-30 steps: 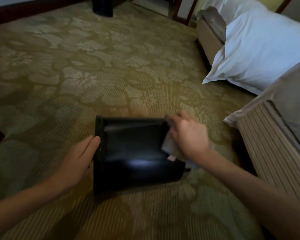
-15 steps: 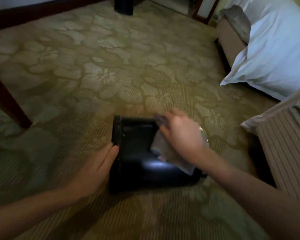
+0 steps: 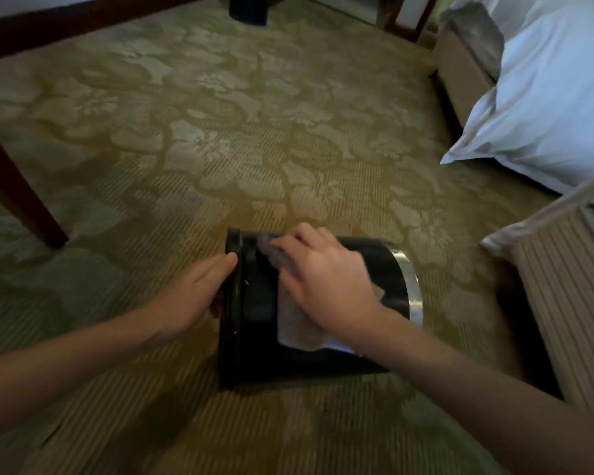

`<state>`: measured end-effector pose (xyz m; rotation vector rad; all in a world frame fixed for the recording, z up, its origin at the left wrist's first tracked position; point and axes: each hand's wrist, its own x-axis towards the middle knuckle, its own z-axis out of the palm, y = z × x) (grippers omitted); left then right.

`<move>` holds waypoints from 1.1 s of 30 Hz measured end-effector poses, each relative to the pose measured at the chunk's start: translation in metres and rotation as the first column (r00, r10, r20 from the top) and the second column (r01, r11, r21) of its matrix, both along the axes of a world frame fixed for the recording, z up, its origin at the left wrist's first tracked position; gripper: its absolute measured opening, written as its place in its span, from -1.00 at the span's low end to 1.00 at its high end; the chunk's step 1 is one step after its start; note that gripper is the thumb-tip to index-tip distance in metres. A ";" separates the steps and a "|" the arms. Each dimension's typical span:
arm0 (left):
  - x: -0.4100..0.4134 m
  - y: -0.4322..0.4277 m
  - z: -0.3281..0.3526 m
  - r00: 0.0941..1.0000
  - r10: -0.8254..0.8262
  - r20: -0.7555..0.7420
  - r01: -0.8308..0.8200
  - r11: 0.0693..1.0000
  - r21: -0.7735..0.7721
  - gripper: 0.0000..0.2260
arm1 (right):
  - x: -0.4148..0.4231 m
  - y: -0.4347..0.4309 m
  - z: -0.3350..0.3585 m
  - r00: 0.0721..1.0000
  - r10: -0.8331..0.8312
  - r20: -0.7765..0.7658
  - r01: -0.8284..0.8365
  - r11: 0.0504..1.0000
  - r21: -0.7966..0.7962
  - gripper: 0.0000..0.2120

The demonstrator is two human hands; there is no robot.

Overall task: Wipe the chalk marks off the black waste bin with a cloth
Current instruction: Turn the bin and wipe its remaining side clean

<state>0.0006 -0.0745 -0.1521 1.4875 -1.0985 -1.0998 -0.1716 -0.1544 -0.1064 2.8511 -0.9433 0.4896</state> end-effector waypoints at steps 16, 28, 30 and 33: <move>0.000 0.001 -0.006 1.000 -0.006 0.007 0.006 0.999 -0.054 -0.65 | 0.015 0.033 0.002 0.993 0.098 -0.060 -0.096 0.995 0.036 -0.71; 0.001 -0.001 -0.002 1.000 -0.011 -0.001 0.011 1.000 -0.025 -0.60 | -0.048 -0.061 0.013 0.904 -0.402 -0.148 0.402 0.915 -0.030 -0.80; 0.000 -0.004 -0.005 1.000 -0.004 -0.017 0.003 1.000 -0.024 -0.62 | -0.015 -0.034 0.012 0.950 -0.294 -0.106 0.293 0.956 -0.027 -0.81; 0.001 -0.007 -0.009 1.000 0.022 -0.021 -0.023 0.999 -0.038 -0.65 | 0.029 0.011 0.008 0.987 -0.103 -0.123 0.089 0.989 -0.115 -0.74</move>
